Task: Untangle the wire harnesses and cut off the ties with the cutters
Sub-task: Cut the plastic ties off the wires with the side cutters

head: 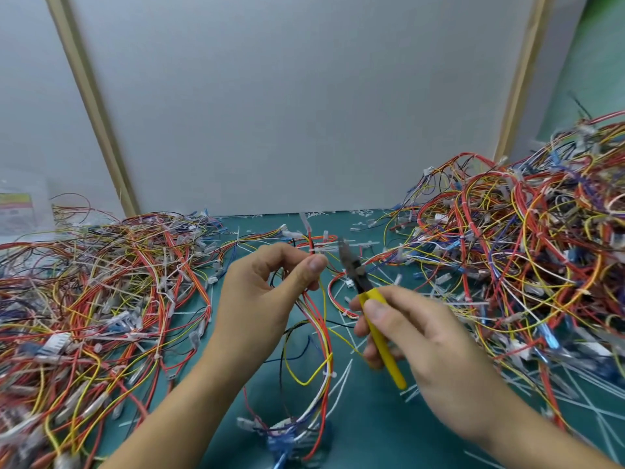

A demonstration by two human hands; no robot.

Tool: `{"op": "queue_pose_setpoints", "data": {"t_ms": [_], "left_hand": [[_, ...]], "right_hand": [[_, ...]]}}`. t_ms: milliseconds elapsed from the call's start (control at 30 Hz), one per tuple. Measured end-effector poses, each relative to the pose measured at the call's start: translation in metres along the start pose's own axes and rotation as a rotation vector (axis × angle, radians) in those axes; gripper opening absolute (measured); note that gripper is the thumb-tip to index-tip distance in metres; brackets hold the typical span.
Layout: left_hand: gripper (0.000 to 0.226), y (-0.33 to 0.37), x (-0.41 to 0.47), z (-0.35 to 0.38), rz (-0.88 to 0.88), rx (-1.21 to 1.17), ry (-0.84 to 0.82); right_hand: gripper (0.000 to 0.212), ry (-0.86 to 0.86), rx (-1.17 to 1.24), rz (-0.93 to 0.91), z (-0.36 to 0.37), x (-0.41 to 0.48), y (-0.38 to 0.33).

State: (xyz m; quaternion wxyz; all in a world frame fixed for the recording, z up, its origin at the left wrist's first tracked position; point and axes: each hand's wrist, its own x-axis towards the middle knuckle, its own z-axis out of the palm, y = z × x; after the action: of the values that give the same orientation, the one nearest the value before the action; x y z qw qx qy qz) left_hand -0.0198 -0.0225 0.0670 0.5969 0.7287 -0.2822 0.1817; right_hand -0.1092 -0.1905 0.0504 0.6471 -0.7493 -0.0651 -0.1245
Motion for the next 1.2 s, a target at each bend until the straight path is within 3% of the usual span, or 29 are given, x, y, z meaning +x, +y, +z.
{"op": "queue_pose_setpoints", "data": {"t_ms": [333,1200], "left_hand": [[0.025,0.0031,-0.001,0.0001,0.01,0.022,-0.002],[0.029,0.0032,-0.0014,-0.0001,0.048,0.064,-0.053]], "right_hand": [[0.029,-0.054,-0.094,0.03,0.0007,-0.0011,0.0046],[0.04,-0.047,-0.051,0.037,0.0018,-0.0019,-0.0006]]}}
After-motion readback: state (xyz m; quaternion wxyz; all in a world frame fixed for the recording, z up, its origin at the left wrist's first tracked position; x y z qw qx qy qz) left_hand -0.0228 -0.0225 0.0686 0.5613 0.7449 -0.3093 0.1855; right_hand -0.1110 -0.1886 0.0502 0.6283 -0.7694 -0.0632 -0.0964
